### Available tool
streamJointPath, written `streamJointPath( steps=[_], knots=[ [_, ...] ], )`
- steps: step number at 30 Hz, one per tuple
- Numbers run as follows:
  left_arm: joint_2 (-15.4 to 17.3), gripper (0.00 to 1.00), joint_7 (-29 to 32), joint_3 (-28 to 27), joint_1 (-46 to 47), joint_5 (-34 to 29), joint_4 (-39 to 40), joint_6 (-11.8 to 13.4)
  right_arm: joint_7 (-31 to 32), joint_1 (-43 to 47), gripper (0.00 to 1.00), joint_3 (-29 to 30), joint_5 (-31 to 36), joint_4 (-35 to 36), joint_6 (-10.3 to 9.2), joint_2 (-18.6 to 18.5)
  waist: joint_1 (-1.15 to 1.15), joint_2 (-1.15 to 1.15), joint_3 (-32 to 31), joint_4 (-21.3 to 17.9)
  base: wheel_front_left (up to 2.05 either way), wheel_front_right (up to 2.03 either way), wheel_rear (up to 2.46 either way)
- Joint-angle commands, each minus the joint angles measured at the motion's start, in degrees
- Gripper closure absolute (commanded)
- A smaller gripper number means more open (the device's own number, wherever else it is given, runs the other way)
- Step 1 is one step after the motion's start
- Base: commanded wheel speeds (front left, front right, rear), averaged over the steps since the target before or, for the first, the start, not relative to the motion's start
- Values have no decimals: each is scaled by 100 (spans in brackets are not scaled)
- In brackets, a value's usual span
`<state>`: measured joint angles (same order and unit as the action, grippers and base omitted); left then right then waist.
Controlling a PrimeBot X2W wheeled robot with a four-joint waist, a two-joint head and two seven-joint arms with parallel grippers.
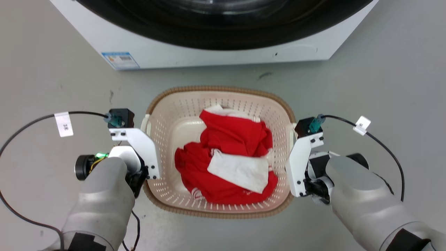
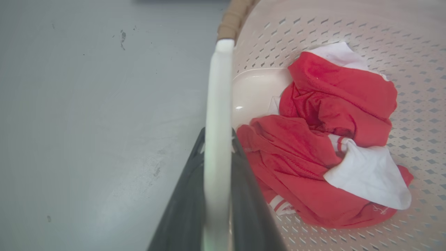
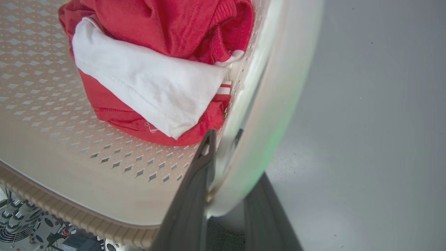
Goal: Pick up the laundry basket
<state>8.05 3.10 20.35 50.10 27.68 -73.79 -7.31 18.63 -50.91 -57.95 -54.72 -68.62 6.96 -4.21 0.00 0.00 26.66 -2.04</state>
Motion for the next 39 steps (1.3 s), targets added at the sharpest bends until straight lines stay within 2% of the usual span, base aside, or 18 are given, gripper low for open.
streamJointPath(
  steps=[1, 16, 32, 39],
  knots=[
    [-231, 100, 39, 47, -89, 61, 46, -30, 100, 88, 100, -41, -122, 127, 96, 243, 0, 0, -320, -51, 0, 0, 0],
    [-401, 100, 727, 204, -750, 415, 22, -51, 1097, 435, 100, -238, -681, 17, 96, 255, 0, 0, -1507, -117, 0, 0, 0],
    [-490, 100, 1076, 239, -1329, 614, 18, 102, 1698, 877, 100, -360, -1049, -177, 95, 250, 0, 0, -2502, -138, 0, 0, 0],
    [-518, 100, 1182, 287, -1393, 657, 17, 141, 1816, 993, 100, -368, -1154, -269, 95, 246, 0, 0, -2668, -102, 0, 0, 0]
  ],
)
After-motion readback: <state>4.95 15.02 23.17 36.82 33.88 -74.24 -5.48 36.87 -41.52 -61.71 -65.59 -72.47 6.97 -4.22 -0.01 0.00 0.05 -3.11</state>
